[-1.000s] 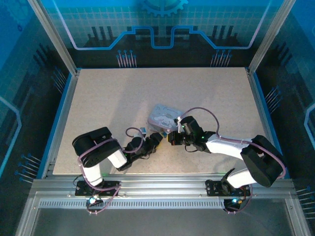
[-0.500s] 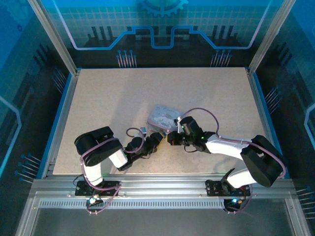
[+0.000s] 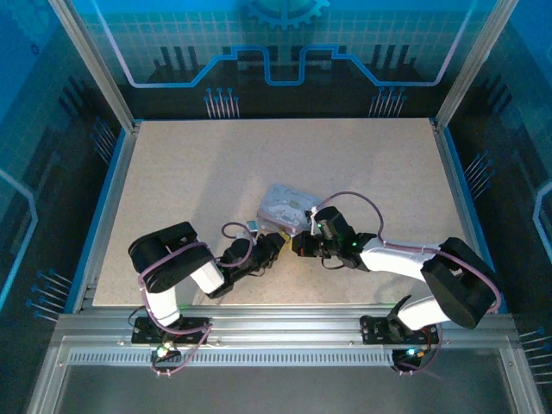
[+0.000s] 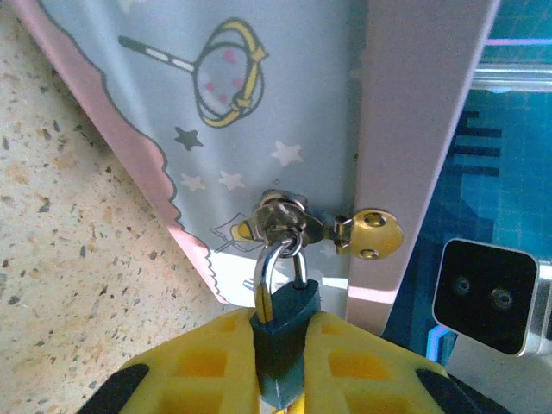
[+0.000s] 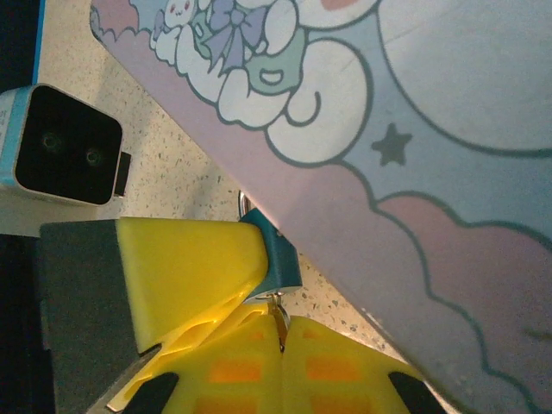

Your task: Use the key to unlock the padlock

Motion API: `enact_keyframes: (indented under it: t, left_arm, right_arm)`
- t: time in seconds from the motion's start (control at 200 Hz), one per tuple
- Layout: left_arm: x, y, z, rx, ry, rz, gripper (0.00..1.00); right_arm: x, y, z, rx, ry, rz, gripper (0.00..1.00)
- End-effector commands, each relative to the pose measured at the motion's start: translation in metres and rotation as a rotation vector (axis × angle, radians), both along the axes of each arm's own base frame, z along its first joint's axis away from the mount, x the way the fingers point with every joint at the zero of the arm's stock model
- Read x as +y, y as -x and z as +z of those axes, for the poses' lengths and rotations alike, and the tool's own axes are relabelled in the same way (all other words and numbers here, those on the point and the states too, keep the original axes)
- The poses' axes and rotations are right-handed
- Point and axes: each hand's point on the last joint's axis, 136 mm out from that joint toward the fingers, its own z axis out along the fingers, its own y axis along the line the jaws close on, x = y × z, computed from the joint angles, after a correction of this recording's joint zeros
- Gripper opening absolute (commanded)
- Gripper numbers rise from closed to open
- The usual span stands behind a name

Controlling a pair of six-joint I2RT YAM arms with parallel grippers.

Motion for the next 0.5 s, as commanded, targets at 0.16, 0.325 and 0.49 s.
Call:
enact_keyframes:
  t: [0.16,0.325,0.49]
  left_arm:
    - [0.004,-0.008,0.014,-0.027,0.02,0.04,0.04]
    - [0.004,-0.007,0.017,-0.031,0.024,0.039,0.01]
    - [0.007,-0.006,0.02,-0.027,0.028,0.046,0.0]
  right_arm:
    - [0.004,0.009,0.021,-0.069,-0.057,0.041,0.12]
    - [-0.006,0.014,0.02,-0.088,-0.027,0.047,0.25]
    - [-0.017,0.016,0.027,-0.151,0.02,0.073,0.35]
